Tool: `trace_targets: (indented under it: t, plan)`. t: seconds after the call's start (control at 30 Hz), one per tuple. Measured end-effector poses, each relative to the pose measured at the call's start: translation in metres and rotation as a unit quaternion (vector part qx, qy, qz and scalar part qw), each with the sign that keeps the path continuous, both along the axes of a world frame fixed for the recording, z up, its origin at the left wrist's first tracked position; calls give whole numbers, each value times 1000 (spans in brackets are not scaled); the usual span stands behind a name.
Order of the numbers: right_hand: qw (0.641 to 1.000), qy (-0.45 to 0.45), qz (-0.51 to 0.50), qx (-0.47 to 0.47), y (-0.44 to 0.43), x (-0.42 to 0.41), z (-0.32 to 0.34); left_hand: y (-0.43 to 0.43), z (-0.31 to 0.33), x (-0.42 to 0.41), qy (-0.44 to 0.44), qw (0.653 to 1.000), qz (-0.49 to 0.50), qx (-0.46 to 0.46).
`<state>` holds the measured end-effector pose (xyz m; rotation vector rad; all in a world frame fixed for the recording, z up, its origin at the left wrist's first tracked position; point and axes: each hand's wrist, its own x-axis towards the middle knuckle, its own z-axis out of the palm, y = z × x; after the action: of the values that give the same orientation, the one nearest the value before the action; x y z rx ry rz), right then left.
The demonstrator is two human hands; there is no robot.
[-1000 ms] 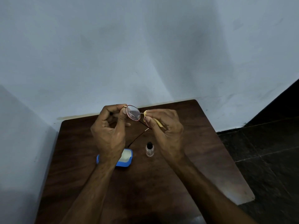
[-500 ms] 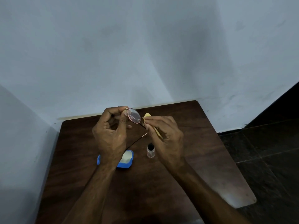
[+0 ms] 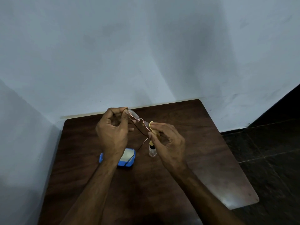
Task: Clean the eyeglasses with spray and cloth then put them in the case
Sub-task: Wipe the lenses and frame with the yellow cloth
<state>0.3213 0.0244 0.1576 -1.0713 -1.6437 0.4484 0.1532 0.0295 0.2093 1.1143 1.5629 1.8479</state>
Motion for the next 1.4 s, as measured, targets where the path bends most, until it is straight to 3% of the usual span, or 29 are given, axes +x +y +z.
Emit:
trace_targets:
  t: [0.2, 0.3, 0.47, 0.7, 1.03, 1.23, 1.4]
  plan:
    - [1000, 1, -11, -20, 7, 12, -6, 4, -10, -12, -3, 994, -52, -93]
    - [996, -22, -20, -80, 8, 20, -2, 4, -14, -18, 32, 986, -80, -142]
    - [973, -88, 21, -212, 12, 36, 10, 2, -19, -36, 84, 945, -178, -262]
    - [939, -123, 103, -305, 23, 55, 18, 7, -26, -55, 12, 895, -296, -332]
    - [915, -2, 150, -375, 40, 68, 15, -4, -39, -43, -21, 936, -280, -214]
    - [893, 78, 174, -407, 47, 68, 9, -4, -48, -34, 58, 969, -199, -136]
    - [870, 141, 178, -439, 50, 70, 0, -7, -50, -34, 224, 959, -167, -44]
